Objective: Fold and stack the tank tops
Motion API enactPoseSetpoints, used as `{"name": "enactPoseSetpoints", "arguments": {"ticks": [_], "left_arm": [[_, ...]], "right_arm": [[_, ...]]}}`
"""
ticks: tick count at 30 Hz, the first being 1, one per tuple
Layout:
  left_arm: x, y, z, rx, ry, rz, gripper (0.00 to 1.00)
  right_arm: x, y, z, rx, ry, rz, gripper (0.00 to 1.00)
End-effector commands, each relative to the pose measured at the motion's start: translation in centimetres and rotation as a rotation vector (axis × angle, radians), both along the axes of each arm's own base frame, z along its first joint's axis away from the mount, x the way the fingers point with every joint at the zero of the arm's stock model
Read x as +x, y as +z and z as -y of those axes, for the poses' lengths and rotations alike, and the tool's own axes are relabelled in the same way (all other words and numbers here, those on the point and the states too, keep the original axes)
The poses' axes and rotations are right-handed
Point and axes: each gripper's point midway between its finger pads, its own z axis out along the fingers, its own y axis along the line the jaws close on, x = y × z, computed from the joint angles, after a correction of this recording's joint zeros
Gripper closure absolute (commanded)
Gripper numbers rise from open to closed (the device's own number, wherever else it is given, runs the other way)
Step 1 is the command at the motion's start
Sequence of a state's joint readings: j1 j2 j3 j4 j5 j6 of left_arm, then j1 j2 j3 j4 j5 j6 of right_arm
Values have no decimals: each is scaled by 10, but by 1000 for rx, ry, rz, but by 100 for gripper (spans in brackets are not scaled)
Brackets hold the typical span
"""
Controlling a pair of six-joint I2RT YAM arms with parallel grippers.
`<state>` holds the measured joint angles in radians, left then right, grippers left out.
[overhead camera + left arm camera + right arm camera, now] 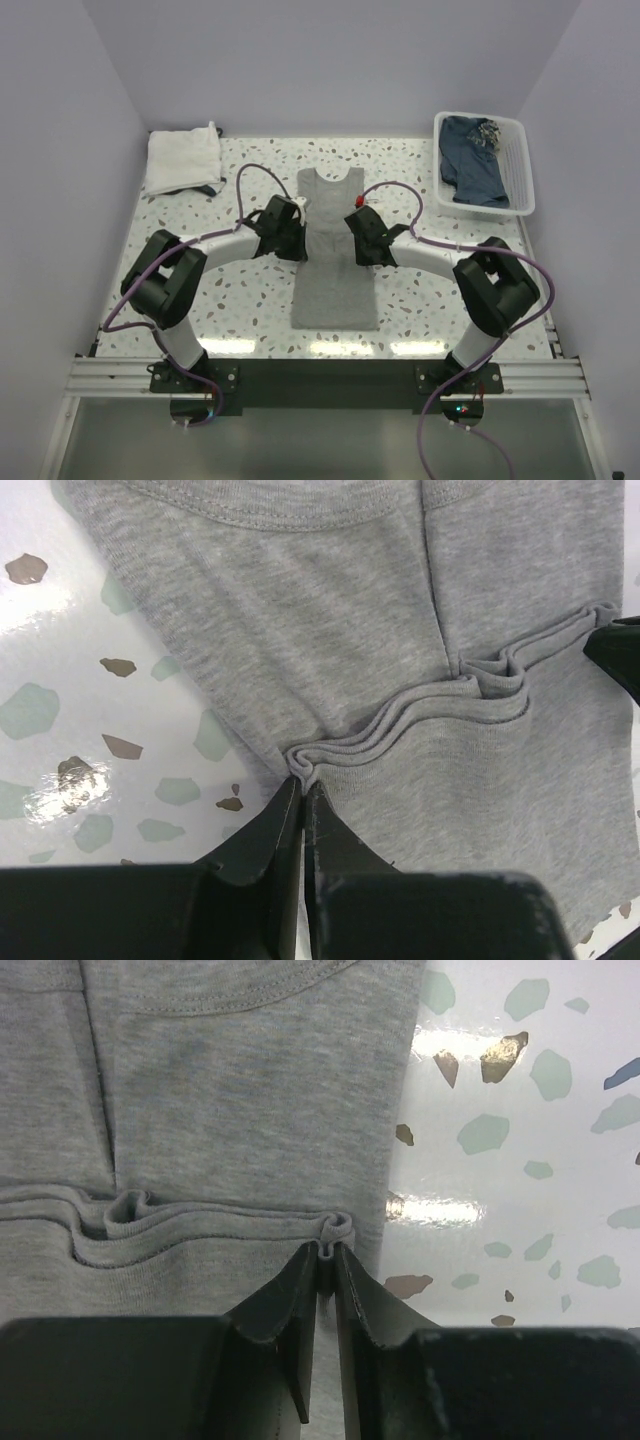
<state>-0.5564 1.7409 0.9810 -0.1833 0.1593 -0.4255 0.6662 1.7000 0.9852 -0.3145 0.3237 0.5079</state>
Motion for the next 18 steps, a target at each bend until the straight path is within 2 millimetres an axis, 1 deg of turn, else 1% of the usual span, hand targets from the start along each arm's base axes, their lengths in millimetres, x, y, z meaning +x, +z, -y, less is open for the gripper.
{"name": "enactPoseSetpoints", "arguments": {"ticks": [1,2,6,8,11,13,14,15,18], "left_arm": [[10,18,17,-54,-34,52,95],[10,21,17,-59,-29,57,95],[12,32,21,-85,-28,82,98],[12,36,22,-94,-27,90,100],[14,47,23,-111,-21,114,100],[15,52,22,-114,-14,125,100],[16,59,23,-122,-14,138,100],[16,60,22,-120,-14,136,100],[15,68,22,-121,-11,138,100]], "right_arm": [[9,6,-3,20,-17,35,84],[8,8,-3,23,-16,37,89],[8,17,-5,41,-12,47,97],[10,26,-7,55,-10,60,100],[11,38,-7,62,-7,79,100],[13,52,-7,75,-7,105,100],[13,56,-6,77,-5,112,100],[13,64,-7,89,-3,125,100],[13,72,-7,96,0,136,100]]}}
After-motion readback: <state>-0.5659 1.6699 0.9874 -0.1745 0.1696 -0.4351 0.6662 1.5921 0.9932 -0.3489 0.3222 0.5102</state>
